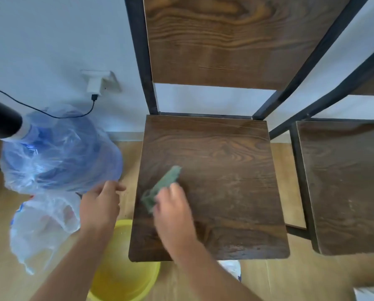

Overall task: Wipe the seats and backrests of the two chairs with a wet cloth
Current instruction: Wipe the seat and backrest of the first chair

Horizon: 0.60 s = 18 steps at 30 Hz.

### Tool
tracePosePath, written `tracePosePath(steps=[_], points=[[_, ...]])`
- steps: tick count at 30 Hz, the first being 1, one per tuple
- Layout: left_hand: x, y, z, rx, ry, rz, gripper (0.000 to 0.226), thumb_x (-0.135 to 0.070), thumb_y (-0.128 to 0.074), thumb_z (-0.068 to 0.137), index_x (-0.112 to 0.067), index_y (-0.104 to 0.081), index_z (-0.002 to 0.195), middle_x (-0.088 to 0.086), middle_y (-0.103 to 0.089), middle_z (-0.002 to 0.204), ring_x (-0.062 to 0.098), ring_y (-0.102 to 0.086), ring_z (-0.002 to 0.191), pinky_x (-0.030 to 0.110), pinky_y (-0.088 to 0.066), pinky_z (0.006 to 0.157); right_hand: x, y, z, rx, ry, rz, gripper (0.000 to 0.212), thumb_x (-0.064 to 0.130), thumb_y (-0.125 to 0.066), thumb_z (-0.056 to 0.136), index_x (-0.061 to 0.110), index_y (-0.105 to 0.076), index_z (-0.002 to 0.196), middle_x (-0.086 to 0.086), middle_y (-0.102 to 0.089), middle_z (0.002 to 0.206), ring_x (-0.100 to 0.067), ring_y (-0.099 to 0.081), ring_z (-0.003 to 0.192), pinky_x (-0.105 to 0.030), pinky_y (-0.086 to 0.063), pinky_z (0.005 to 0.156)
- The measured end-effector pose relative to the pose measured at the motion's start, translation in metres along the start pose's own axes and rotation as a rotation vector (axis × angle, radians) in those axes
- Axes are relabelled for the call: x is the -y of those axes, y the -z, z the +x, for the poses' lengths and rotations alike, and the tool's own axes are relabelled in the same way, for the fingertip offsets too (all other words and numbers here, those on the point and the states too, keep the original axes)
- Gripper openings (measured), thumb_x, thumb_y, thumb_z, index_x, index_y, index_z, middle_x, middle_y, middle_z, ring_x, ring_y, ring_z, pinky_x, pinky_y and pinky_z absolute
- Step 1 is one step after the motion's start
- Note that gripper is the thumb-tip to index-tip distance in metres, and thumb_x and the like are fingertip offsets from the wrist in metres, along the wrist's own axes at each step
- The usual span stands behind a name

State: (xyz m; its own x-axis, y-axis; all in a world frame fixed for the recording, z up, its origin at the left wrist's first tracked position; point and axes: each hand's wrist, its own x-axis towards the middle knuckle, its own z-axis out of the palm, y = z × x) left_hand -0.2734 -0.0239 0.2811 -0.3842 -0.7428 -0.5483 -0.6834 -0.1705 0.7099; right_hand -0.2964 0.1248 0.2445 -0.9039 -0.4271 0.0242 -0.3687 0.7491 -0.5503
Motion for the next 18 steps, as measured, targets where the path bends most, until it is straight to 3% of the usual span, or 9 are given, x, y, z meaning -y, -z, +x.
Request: tracePosePath(steps=[3, 5, 10, 13, 18], points=[[0.005, 0.015, -0.007, -0.069, 0.014, 0.018, 0.021, -0.024, -0.059, 0.079, -0.012, -0.067, 0.062, 0.01, -0.058, 0.057, 0.031, -0.048, 0.056, 0.038, -0.04, 0.06, 0.048, -0.025, -0.008, 0.07, 0.24, 0.122, 0.012, 0.007, -0.063, 0.083, 0.012, -0.055, 0.089, -0.008, -0.051, 0.085, -0.028, -0.054, 0.08, -0.038, -0.05, 0.068], [0.007, 0.024, -0.009, -0.105, -0.001, 0.0, 0.023, -0.026, -0.057, 0.078, -0.011, -0.068, 0.064, 0.01, -0.056, 0.056, 0.031, -0.048, 0.058, 0.041, -0.042, 0.065, 0.05, -0.028, 0.006, 0.032, 0.277, 0.088, 0.011, 0.002, -0.062, 0.081, 0.01, -0.055, 0.084, -0.011, -0.051, 0.083, -0.029, -0.053, 0.078, -0.038, -0.048, 0.066], [0.011, 0.025, -0.011, -0.08, 0.024, -0.056, 0.03, -0.033, -0.052, 0.075, -0.007, -0.066, 0.075, 0.011, -0.055, 0.068, 0.029, -0.042, 0.061, 0.037, -0.032, 0.058, 0.002, -0.015, 0.057, -0.017, 0.316, -0.124, 0.013, -0.002, -0.06, 0.076, 0.008, -0.055, 0.082, -0.013, -0.051, 0.084, -0.033, -0.054, 0.077, -0.043, -0.051, 0.063], [0.011, 0.018, -0.014, -0.063, 0.028, -0.058, 0.025, -0.029, -0.053, 0.081, -0.009, -0.065, 0.074, 0.012, -0.055, 0.07, 0.028, -0.043, 0.063, 0.034, -0.034, 0.058, -0.029, 0.013, 0.097, 0.023, 0.203, -0.21, 0.025, -0.008, -0.065, 0.075, 0.002, -0.063, 0.098, -0.016, -0.054, 0.091, -0.032, -0.055, 0.079, -0.037, -0.046, 0.06], [0.002, 0.005, -0.019, 0.012, 0.025, -0.038, 0.021, -0.024, -0.055, 0.085, -0.01, -0.064, 0.072, 0.008, -0.044, 0.062, 0.027, -0.036, 0.056, 0.031, -0.027, 0.053, -0.117, 0.081, 0.13, 0.02, -0.028, -0.469, 0.041, 0.002, -0.069, 0.084, 0.009, -0.059, 0.124, -0.012, -0.053, 0.11, -0.026, -0.056, 0.097, -0.039, -0.058, 0.079]])
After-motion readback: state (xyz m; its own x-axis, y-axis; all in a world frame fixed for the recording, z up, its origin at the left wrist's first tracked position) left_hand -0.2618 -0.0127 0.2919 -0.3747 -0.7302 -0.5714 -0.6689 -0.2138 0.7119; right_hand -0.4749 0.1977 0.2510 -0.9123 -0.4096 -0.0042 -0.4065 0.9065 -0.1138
